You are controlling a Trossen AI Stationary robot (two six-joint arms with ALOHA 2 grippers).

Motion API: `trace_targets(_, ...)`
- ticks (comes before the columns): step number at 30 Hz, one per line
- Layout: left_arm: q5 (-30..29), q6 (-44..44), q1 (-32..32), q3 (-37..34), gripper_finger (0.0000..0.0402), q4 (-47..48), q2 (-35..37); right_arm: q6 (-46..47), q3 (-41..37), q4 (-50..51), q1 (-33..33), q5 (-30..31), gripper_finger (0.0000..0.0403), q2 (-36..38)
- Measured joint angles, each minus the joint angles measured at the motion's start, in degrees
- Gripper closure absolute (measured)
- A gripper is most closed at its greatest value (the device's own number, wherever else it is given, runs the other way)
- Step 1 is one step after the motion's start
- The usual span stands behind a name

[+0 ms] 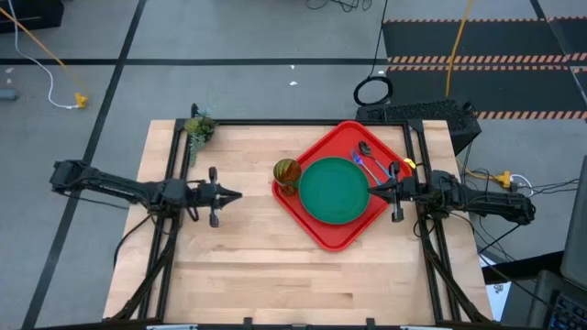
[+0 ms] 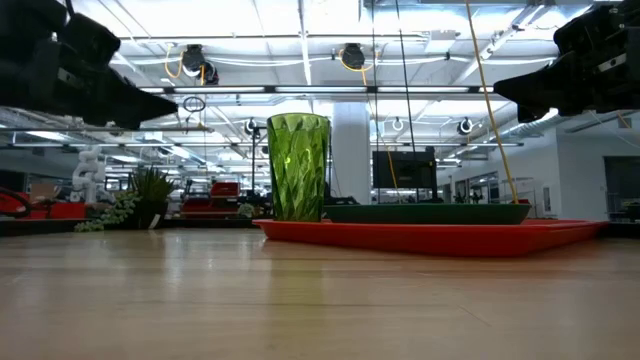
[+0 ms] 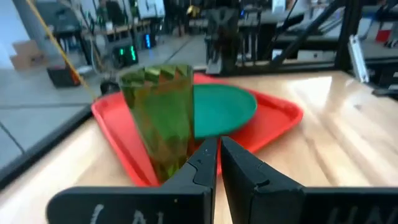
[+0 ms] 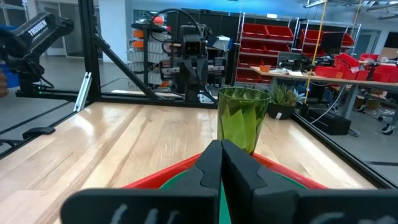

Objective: Pick and place plate/cup/fork/spoon on tray
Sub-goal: Return to Home Position

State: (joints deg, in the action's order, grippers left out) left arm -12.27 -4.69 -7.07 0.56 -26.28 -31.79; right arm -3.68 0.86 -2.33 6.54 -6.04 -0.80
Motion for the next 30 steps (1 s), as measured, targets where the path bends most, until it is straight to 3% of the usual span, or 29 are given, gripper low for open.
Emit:
trace_targets(24,-0.01,-9.34,-2.38,0.00,0.0376,13.98,31.54,0.00,0.00,0.00,-0.01,0.00,0.0403,0.00)
trace_targets(30,-0.22,-8.23,-2.21,0.04,0.0376,15.31,31.68,0.00,0.00,-0.02,-0.02,0.02,0.0403,0.02)
